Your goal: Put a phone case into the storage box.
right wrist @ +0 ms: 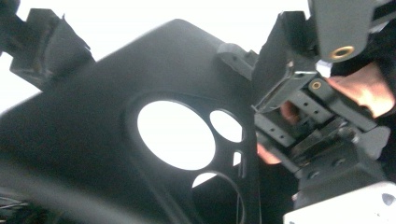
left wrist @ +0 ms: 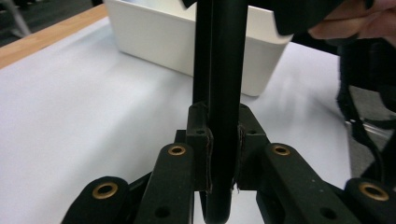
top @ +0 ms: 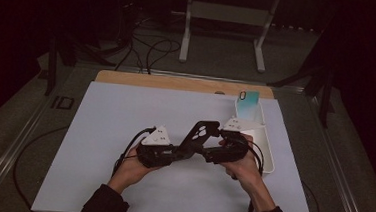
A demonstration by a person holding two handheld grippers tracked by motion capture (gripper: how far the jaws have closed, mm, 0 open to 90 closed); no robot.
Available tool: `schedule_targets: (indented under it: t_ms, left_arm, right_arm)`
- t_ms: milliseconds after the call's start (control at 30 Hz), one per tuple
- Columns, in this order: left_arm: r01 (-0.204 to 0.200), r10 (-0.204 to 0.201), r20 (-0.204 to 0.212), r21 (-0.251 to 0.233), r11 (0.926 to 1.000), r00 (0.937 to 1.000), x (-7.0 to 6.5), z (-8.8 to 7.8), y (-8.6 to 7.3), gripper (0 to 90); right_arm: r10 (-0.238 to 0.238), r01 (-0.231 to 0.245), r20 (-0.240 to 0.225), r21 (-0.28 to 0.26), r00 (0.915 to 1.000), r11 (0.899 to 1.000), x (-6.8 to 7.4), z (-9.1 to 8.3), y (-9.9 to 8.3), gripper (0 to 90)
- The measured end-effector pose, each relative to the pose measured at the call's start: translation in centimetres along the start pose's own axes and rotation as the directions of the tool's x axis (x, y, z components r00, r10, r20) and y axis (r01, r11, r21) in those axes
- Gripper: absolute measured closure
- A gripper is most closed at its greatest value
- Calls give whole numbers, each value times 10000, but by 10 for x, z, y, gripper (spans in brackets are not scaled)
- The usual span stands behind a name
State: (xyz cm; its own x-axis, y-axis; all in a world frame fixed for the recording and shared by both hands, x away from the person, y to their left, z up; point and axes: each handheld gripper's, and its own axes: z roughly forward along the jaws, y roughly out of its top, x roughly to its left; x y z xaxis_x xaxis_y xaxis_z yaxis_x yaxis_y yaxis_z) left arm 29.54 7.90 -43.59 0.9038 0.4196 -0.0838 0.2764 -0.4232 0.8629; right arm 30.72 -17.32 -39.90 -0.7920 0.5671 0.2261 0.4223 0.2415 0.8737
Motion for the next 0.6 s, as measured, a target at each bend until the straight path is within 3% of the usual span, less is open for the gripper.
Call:
schedule_targets:
  t_ms: [67, 133, 300, 367, 600]
  left_arm:
    - [118, -118, -147, 25, 9999, 9998, 1, 0, -1, 801]
    - [147, -146, -228, 41, 9999, 9996, 2, 0, -2, 801]
    - [142, -134, -310, 252, 9996, 9994, 1, 5, -3, 802]
    - [118, -107, -303, 357, 9993, 9995, -1, 8, -3, 802]
    - [159, -147, -234, 505, 9986, 9996, -4, 13, -3, 803]
  right_arm:
    - [102, -102, 88, -68, 9999, 9999, -1, -1, 1, 163]
    - [568, -554, 416, -327, 9975, 9979, -3, -5, 3, 163]
    - [1148, -1114, 506, -652, 9921, 9916, -3, -7, 6, 163]
    - [1607, -1558, 491, -923, 9858, 9835, -2, -4, 9, 151]
    - [1855, -1786, 438, -1275, 9817, 9756, 2, 2, 14, 126]
